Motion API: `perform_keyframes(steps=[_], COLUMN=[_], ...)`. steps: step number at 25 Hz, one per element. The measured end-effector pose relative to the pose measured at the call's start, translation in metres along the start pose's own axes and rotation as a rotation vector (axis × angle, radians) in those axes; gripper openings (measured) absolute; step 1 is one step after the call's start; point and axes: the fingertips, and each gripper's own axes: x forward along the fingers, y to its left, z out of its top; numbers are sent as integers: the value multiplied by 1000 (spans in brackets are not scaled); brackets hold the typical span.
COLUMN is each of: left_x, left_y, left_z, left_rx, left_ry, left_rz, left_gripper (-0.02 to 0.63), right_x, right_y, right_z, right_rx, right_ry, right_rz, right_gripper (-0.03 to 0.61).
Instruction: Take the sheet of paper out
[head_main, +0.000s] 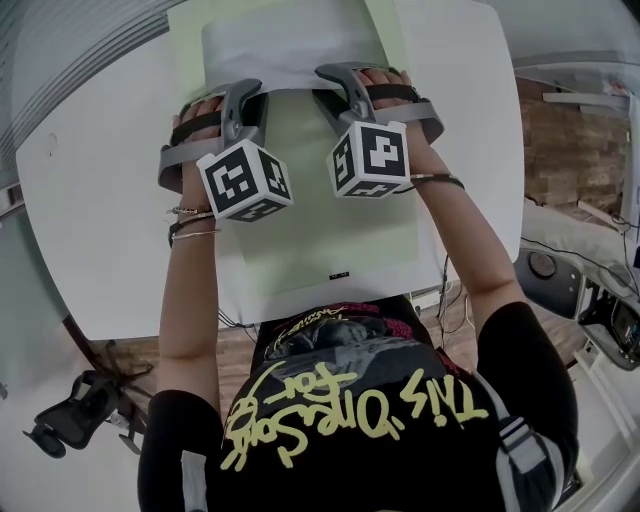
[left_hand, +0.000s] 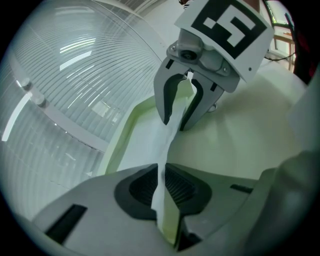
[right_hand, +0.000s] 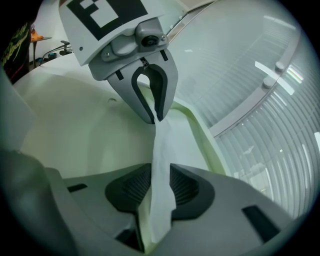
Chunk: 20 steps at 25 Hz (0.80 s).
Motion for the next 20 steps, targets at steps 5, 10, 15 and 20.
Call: perform_keyframes(steps=[5,10,15,20], left_x=[0,-3,-2,-9], left_y=[1,-2,-1,1], left_z=[-1,0,-3,1], left_rx=[-7,-1,5,-1], left_ry=[-4,-1,-3,-12], left_rz=[7,8,18,39], left_gripper=[38,32,21,17], right_x=[1,-1,1,-7], right_y=[-5,-3,-4,-7], right_z=[0,-2,0,3], right_rx=[-4,-36,-34,-38], right_ry=[1,10,5,0], right_rz=[-22,-30,-43,-59], right_gripper=[62,26,18,14])
